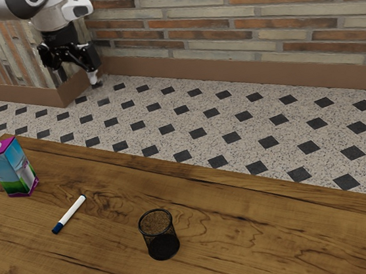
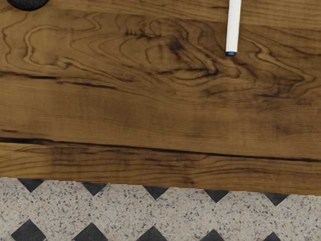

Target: Put the marker into the pen holder.

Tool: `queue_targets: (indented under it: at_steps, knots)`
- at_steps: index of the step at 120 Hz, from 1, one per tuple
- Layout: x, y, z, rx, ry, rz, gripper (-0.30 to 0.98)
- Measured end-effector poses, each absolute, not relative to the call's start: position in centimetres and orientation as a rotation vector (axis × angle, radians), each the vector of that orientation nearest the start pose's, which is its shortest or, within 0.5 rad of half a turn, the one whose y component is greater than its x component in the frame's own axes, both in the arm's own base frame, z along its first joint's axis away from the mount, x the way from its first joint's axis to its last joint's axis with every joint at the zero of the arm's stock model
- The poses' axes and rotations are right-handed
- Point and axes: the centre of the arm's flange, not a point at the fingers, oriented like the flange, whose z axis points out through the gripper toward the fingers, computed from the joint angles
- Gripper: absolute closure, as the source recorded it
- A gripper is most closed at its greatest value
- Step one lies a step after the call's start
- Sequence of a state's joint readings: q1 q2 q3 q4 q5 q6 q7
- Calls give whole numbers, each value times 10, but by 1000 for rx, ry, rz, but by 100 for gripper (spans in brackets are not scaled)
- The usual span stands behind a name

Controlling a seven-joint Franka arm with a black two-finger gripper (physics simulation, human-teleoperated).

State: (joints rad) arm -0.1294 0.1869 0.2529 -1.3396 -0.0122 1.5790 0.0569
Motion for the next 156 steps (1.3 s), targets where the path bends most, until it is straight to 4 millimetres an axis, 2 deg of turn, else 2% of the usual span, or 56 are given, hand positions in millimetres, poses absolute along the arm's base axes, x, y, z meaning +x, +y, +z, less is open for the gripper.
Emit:
queue_targets:
  at_steps: [5, 12, 29, 40, 44, 53, 60, 74, 90, 98, 103, 108, 120, 127, 142, 156]
  knots:
    - [611, 85, 630, -3090, -136, -98, 1]
    - [613, 96, 631, -3086, -126, -107, 1]
    - [615, 98, 631, -3087, -49, -116, 2]
    - [621, 85, 638, -3079, 29, -150, 2]
    - [629, 82, 621, -3084, 49, -115, 2]
    - [652, 86, 572, -3070, 64, -13, 2]
    - [664, 102, 537, -3049, 43, 60, 2]
    - [683, 129, 452, -3023, 13, 222, 2]
    - [689, 156, 383, -3083, -50, 309, 2]
    - [684, 164, 358, -3115, -67, 339, 2]
    - [677, 170, 349, -3132, -75, 351, 2]
    - [666, 176, 347, -3149, -83, 362, 2]
    - [627, 178, 358, -3179, -62, 366, 2]
    - [607, 178, 348, -3189, -44, 375, 2]
    - [593, 187, 331, -3186, -16, 325, 2]
    - [576, 194, 308, -3185, -1, 348, 2]
